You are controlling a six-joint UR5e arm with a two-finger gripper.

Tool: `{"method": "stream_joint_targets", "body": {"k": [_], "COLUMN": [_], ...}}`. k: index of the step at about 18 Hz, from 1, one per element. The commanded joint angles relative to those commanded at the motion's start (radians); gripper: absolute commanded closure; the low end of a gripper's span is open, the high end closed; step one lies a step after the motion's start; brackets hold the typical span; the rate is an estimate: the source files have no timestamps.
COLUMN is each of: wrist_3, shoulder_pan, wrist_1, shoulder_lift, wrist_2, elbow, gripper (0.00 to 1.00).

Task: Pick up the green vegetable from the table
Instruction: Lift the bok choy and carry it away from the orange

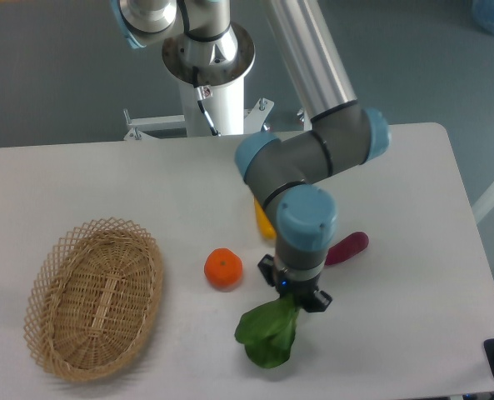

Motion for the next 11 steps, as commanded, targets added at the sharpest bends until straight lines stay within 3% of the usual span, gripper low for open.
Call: {"method": "stream_joint_targets", "body": {"k": [6, 11], "wrist_3": [0.025, 0.101], "shoulder_pan": [0.058, 0.097], "wrist_1": [-0.002, -0.014], "shoulder_lift": [0.003, -0.047], "wrist_2": [0.005, 0.051], "elbow": [0.051, 0.144], "gripper": [0.82, 0.81]}}
